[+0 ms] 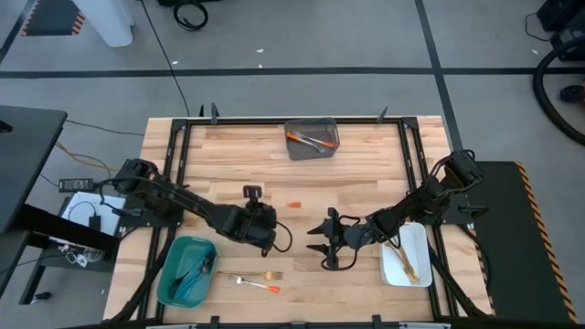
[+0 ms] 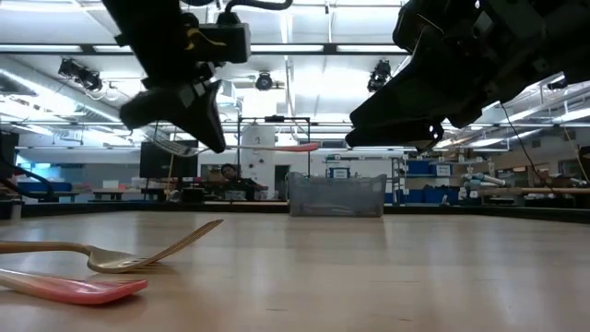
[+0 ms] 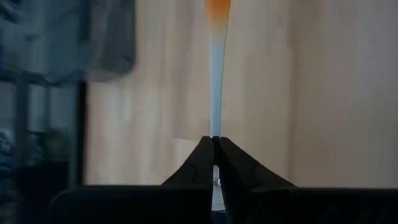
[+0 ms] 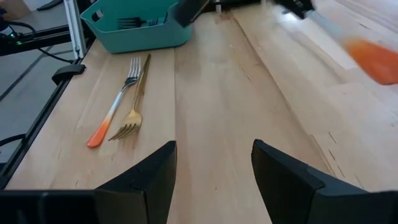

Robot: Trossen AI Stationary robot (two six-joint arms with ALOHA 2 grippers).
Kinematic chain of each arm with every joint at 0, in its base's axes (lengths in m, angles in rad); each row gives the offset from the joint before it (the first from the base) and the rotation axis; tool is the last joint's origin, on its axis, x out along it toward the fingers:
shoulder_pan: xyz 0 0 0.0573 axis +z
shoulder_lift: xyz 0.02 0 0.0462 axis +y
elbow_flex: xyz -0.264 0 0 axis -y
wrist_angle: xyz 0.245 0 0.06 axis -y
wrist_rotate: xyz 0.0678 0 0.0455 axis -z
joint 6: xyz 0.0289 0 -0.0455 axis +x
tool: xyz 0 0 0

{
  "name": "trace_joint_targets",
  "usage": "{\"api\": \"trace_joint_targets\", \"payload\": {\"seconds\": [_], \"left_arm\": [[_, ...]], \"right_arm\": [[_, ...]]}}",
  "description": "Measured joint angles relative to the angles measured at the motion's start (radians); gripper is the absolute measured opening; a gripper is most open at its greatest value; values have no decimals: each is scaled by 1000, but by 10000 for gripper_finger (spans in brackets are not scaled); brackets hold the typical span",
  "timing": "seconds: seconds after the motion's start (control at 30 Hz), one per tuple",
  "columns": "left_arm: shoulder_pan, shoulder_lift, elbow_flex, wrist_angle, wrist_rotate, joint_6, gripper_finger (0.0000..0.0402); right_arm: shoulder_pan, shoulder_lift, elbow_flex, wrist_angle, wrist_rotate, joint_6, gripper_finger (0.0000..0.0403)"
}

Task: Sort silverware by color (type)
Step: Put the orange fork into the black bin

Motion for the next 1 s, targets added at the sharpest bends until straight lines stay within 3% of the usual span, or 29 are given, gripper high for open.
{"api": "trace_joint_targets", "payload": {"seconds": [0.33,0.83,1.0], "left_arm": [[52,-1,0,82,-133,199,15],[112,-2,0,222,-231,458,16],[132,-2,0,251,-264,585,16]], "right_arm": [[0,0,0,0,0,-1,213],[-6,0,0,0,1,-35,213],[-1,0,0,0,52,-104,213]]}}
